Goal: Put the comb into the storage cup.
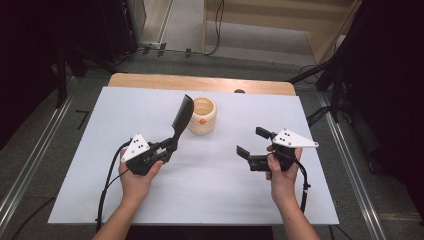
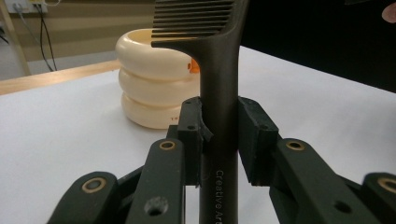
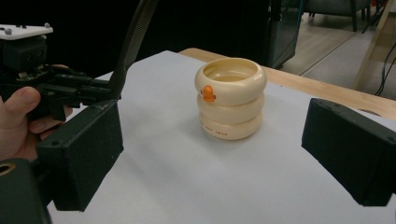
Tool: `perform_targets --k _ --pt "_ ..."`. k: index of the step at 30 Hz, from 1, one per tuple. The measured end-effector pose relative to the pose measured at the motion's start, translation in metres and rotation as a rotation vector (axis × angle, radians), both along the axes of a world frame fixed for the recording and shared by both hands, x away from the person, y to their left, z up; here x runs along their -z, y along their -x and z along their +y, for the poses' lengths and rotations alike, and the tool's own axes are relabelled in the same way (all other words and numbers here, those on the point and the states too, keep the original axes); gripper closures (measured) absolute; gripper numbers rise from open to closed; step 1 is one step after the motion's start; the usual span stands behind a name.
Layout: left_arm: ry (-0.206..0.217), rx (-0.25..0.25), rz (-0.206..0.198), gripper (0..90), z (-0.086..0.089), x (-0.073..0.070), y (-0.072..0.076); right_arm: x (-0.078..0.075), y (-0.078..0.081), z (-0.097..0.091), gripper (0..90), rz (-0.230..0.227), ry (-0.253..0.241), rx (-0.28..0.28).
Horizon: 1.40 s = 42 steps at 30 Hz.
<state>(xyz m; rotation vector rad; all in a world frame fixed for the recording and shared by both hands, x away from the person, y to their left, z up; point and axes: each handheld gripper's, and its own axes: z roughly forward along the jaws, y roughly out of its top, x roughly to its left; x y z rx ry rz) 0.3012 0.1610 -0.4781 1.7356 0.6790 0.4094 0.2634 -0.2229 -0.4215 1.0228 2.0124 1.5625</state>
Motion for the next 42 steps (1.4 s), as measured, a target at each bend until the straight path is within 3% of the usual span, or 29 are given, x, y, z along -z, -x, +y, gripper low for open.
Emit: perform_targets --k 7,19,42 --pt "0.002 0.002 -0.007 72.3 -0.002 -0.001 0.001 -0.006 -0.010 0.018 3.5 0.004 -0.009 -0.041" --pt "-0.007 0.007 -0.015 72.3 -0.010 0.000 0.003 -0.010 -0.024 0.046 3.5 0.025 -0.031 -0.060" --pt "-0.039 0.041 -0.020 72.3 -0.029 0.008 0.011 -0.004 -0.045 0.097 4.4 0.099 -0.077 -0.077"
